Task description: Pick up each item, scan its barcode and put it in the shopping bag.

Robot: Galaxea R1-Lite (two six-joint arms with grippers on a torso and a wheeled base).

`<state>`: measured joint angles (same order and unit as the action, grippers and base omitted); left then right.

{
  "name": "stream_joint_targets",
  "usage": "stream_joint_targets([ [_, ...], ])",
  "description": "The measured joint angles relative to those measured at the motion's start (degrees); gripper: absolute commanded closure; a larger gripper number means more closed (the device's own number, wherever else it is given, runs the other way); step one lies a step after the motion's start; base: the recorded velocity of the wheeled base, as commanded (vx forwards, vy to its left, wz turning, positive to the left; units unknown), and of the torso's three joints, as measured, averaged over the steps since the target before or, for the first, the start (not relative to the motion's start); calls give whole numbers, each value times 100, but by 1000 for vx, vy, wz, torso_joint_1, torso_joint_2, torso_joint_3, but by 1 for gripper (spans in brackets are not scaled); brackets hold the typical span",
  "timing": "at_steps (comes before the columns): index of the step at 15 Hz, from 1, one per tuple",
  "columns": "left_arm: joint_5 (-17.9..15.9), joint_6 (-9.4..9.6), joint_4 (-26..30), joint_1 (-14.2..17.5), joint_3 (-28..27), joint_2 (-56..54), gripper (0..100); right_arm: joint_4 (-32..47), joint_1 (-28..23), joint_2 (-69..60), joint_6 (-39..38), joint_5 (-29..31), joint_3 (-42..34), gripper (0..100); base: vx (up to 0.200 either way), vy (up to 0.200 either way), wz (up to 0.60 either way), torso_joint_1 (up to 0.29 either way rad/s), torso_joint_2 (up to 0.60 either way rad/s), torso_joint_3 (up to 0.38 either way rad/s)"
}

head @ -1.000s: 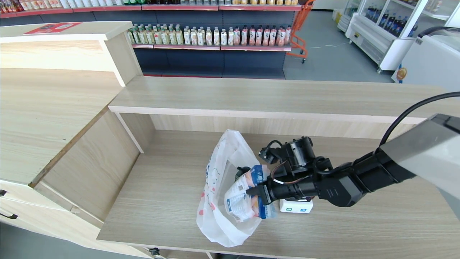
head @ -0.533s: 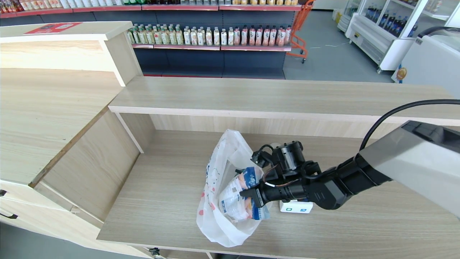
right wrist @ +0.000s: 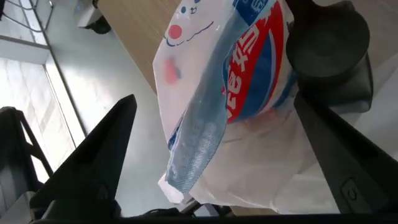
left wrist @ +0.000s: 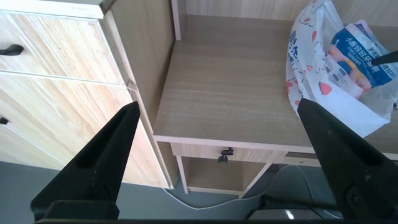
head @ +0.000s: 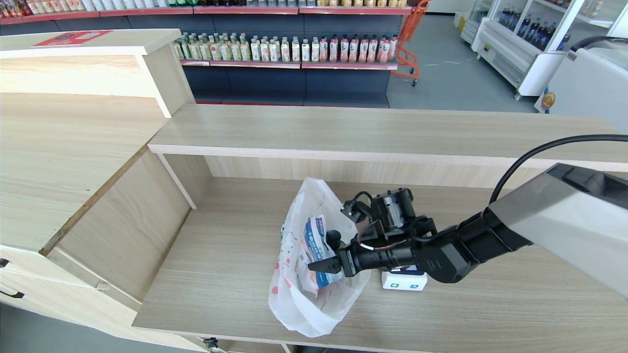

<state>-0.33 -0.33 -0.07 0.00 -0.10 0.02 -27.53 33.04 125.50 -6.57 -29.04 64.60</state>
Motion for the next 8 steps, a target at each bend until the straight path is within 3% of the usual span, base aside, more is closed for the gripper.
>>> stream_joint_targets([
  [4, -2, 1, 0, 0, 0, 0, 0, -358, -2, -150, -831, -66, -16, 0, 0, 0, 0, 0, 0, 0],
  [8, -2, 0, 0, 0, 0, 0, 0, -619, -341, -373, -1546, -57, -169, 0, 0, 0, 0, 0, 0, 0],
])
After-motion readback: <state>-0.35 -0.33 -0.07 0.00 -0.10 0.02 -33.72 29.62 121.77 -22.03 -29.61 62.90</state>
